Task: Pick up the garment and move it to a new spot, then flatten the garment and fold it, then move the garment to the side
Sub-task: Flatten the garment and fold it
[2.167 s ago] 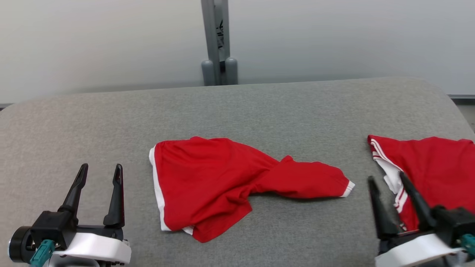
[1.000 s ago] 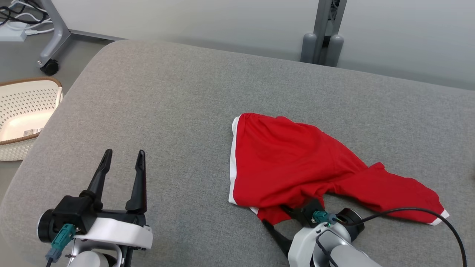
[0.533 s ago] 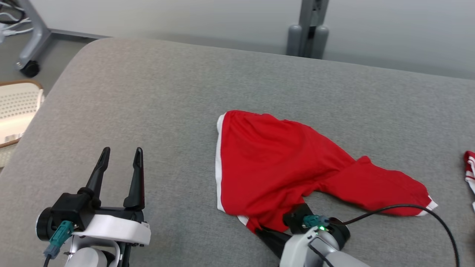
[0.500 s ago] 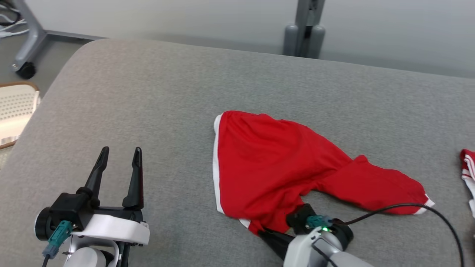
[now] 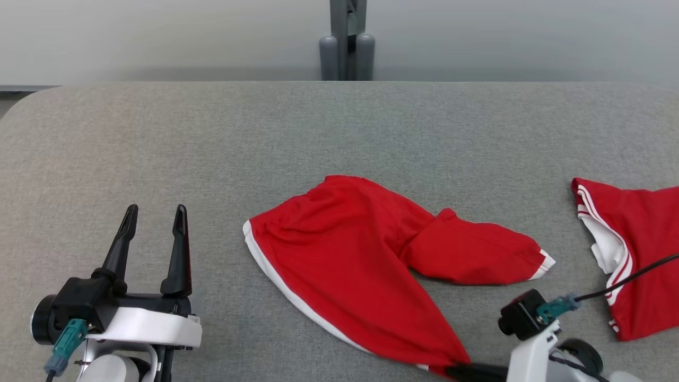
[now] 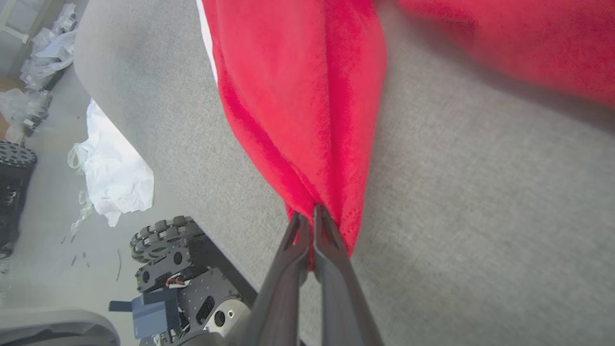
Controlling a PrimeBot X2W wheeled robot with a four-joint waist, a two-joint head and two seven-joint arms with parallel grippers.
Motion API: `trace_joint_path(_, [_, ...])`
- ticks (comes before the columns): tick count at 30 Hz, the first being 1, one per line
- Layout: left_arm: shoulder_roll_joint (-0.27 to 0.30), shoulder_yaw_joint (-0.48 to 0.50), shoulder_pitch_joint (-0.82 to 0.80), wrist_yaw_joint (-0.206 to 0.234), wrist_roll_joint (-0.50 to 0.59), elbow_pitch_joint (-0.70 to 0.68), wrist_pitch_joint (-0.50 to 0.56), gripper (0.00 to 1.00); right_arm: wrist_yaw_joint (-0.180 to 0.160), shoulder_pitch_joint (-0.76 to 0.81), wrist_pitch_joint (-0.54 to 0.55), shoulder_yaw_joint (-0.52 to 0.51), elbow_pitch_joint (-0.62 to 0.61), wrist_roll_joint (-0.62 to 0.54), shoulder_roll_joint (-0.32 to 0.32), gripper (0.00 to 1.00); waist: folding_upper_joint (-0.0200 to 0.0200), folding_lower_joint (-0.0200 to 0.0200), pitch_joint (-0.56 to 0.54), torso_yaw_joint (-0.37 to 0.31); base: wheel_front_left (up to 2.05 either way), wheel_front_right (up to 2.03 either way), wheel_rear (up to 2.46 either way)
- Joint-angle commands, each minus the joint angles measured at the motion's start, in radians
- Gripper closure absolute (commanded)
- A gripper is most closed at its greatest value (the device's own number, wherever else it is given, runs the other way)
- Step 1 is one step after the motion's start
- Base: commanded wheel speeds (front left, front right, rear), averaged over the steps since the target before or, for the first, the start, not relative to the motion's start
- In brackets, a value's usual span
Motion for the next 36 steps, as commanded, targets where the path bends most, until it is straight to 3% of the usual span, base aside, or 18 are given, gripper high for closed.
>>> trace_joint_path(1, [0.007, 0.003, -0.003, 0.004, 0.007, -0.005, -0.003, 0.00, 0.001, 0.056, 0.080, -0.047, -0.088, 0.067, -0.014, 1.00, -0.0001, 0.0000, 0.002, -0.015, 0.00, 0.00, 0.00])
trace_joint_path(3, [0.009, 0.001, -0.007, 0.005, 0.005, -0.007, 0.000, 0.00, 0.000, 0.094, 0.161, -0.107, -0.169, 0.123, -0.036, 1.00, -0.0001, 0.0000, 0.003, -0.019, 0.00, 0.00, 0.00])
trace_joint_path(6, [0.008, -0.004, -0.014, 0.003, 0.005, -0.009, 0.003, 0.00, 0.001, 0.128, 0.240, -0.196, -0.276, 0.215, -0.013, 1.00, -0.0001, 0.0000, 0.007, -0.019, 0.00, 0.00, 0.00])
trace_joint_path(12, [0.002, -0.015, -0.024, 0.002, 0.004, -0.007, 0.006, 0.00, 0.001, 0.097, 0.286, -0.368, -0.314, 0.421, 0.102, 1.00, -0.0001, 0.0000, 0.018, -0.009, 0.00, 0.00, 0.00])
trace_joint_path(17, [-0.003, -0.028, -0.044, -0.005, 0.001, 0.002, 0.008, 0.00, 0.001, 0.001, 0.273, -0.531, -0.119, 0.539, 0.210, 1.00, -0.0001, 0.0000, 0.028, 0.005, 0.00, 0.00, 0.00])
trace_joint_path(23, [-0.016, -0.044, -0.066, -0.014, 0.000, 0.014, 0.006, 0.00, 0.001, -0.106, 0.250, -0.638, 0.175, 0.478, 0.226, 1.00, -0.0001, 0.0000, 0.046, 0.023, 0.00, 0.00, 0.00])
trace_joint_path(27, [-0.020, -0.047, -0.078, -0.015, -0.001, 0.021, 0.004, 0.00, 0.001, -0.152, 0.223, -0.663, 0.288, 0.426, 0.229, 1.00, -0.0001, 0.0000, 0.061, 0.021, 0.00, 0.00, 0.00])
trace_joint_path(28, [-0.020, -0.047, -0.081, -0.016, -0.002, 0.023, 0.003, 0.00, 0.001, -0.161, 0.202, -0.672, 0.306, 0.409, 0.229, 0.63, -0.0001, 0.0000, 0.065, 0.020, 0.00, 0.00, 0.00])
trace_joint_path(29, [-0.020, -0.047, -0.084, -0.017, -0.002, 0.024, 0.003, 0.00, 0.001, -0.169, 0.172, -0.681, 0.318, 0.387, 0.224, 0.00, -0.0001, 0.0000, 0.068, 0.018, 0.00, 0.00, 0.00])
trace_joint_path(36, [-0.017, -0.041, -0.093, -0.015, 0.001, 0.034, 0.002, 0.00, 0.001, -0.152, -0.058, -0.751, 0.343, 0.283, 0.225, 0.00, -0.0001, 0.0000, 0.069, 0.000, 0.00, 0.00, 0.00])
